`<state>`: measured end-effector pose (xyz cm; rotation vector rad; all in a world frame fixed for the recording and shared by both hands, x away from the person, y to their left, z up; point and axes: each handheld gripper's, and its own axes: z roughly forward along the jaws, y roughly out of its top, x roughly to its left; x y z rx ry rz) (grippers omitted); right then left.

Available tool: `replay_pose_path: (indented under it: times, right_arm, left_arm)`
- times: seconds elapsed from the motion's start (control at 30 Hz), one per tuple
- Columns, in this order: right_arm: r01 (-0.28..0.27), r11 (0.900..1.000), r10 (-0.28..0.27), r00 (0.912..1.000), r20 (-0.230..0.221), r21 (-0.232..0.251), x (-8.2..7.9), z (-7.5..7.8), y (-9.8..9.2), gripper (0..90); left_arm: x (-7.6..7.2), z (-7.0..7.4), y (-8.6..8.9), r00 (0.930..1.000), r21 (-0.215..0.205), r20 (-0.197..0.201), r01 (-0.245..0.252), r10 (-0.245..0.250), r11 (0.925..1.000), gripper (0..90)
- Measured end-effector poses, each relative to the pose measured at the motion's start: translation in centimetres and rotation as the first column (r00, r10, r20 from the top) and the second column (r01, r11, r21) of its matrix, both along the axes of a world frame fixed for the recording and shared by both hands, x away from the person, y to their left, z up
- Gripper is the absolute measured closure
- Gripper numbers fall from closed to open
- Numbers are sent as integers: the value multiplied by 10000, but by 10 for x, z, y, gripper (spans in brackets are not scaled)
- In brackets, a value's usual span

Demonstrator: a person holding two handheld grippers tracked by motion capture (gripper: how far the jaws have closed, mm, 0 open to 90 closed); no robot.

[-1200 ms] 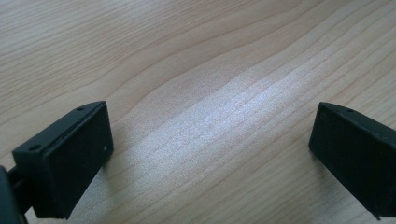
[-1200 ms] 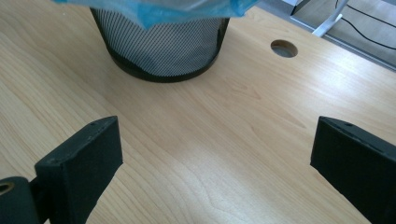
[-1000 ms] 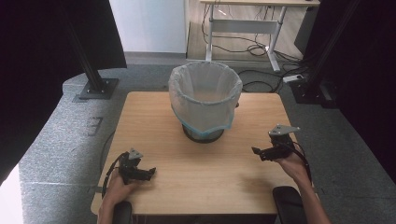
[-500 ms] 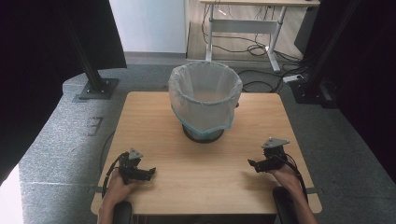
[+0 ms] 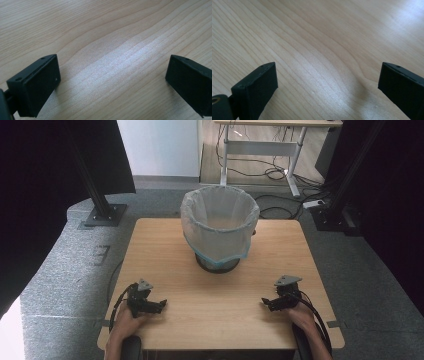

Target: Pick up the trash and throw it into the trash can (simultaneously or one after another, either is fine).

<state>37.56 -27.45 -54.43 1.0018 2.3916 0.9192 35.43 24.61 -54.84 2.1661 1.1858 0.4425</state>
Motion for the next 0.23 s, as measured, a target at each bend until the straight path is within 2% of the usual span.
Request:
replay_pose_path:
  times: [0.17, 0.23]
  right_arm:
    - [-270, 9992, 265, 9995, -154, -302, 1, -2, 3, 48]
    - [-292, 9993, 286, 9992, -280, -231, 2, -3, 3, 48]
  left_arm:
    - [0, 0, 0, 10000, -1, 0, 1, -1, 10000, 0]
    - [0, 0, 0, 10000, 0, -2, -2, 2, 10000, 0]
